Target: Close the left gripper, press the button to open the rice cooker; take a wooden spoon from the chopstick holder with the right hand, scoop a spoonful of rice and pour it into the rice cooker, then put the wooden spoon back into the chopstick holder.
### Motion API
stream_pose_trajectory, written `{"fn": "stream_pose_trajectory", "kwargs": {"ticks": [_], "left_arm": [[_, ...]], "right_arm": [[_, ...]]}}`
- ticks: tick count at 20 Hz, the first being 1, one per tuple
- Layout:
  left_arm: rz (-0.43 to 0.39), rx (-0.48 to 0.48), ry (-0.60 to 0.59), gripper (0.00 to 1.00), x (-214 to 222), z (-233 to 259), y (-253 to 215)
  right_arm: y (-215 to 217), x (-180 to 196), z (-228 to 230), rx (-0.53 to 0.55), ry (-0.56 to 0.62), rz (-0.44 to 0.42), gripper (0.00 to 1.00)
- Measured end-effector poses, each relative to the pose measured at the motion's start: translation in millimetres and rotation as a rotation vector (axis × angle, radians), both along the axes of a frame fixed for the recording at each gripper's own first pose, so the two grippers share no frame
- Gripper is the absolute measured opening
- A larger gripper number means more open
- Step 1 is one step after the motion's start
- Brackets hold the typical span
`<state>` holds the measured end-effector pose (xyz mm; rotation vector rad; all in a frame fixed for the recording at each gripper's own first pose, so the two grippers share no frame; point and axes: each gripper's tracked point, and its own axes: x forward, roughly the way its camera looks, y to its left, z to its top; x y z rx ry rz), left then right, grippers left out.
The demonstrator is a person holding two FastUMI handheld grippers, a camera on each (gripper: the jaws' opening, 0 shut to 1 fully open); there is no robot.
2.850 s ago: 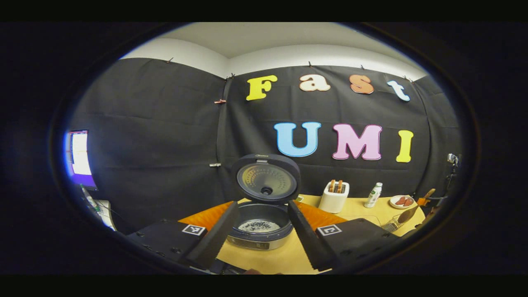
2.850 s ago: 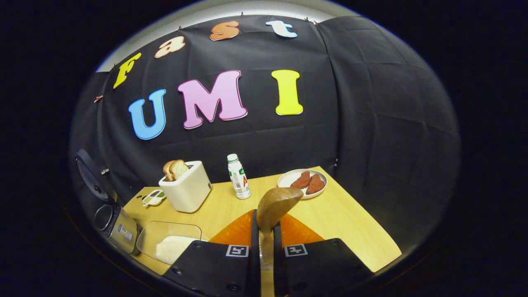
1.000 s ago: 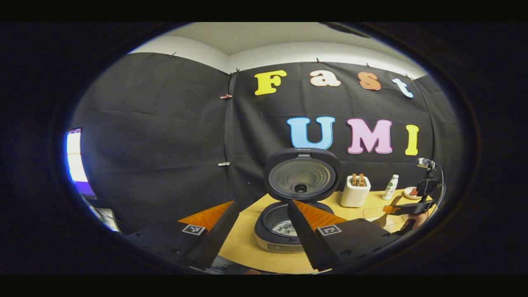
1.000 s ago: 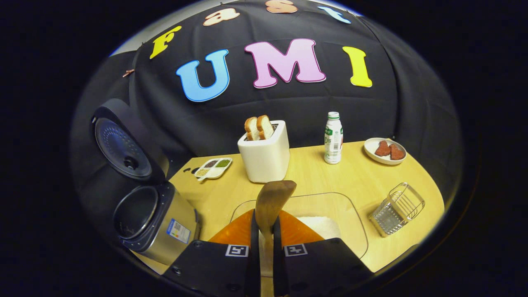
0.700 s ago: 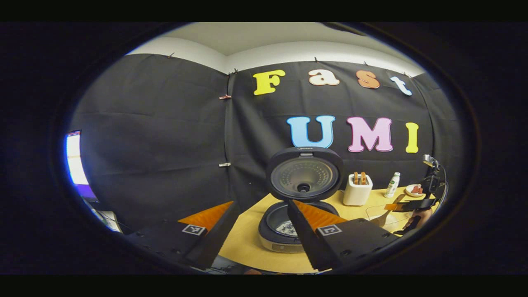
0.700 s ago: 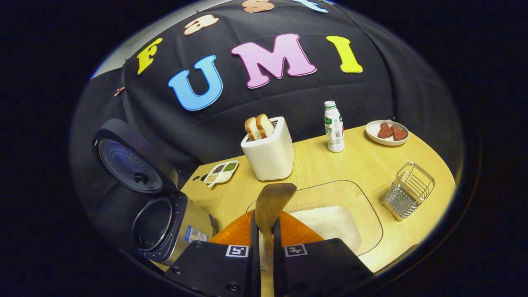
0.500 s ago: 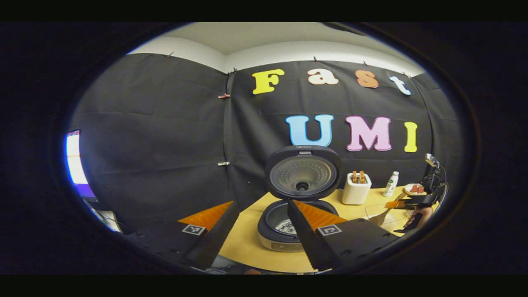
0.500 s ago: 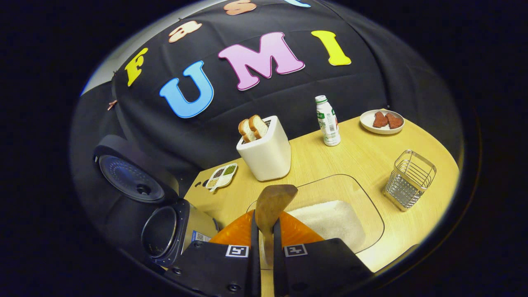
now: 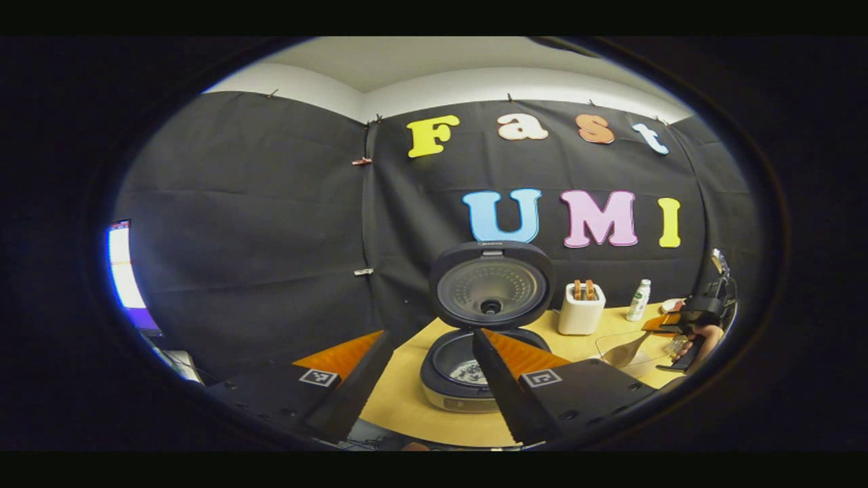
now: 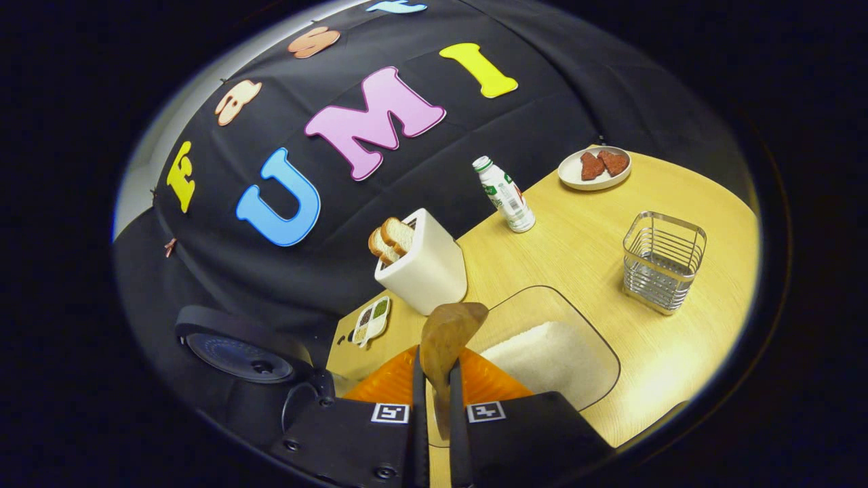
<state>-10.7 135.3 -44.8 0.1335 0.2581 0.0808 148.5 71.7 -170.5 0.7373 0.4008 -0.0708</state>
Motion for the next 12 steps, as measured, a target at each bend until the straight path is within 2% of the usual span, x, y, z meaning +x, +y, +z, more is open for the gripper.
{"fn": "stream_pose_trajectory", "kwargs": {"ticks": [5, 12], "left_arm": [[-0.021, 0.004, -0.001, 0.83, 0, 2, -7], [-0.024, -0.009, 0.0, 0.8, -3, 1, -5]], "right_arm": [[-6, 1, 23, 0.04, -0.045, -0.028, 0.16], [23, 1, 57, 0.077, -0.078, 0.021, 0.16]]}}
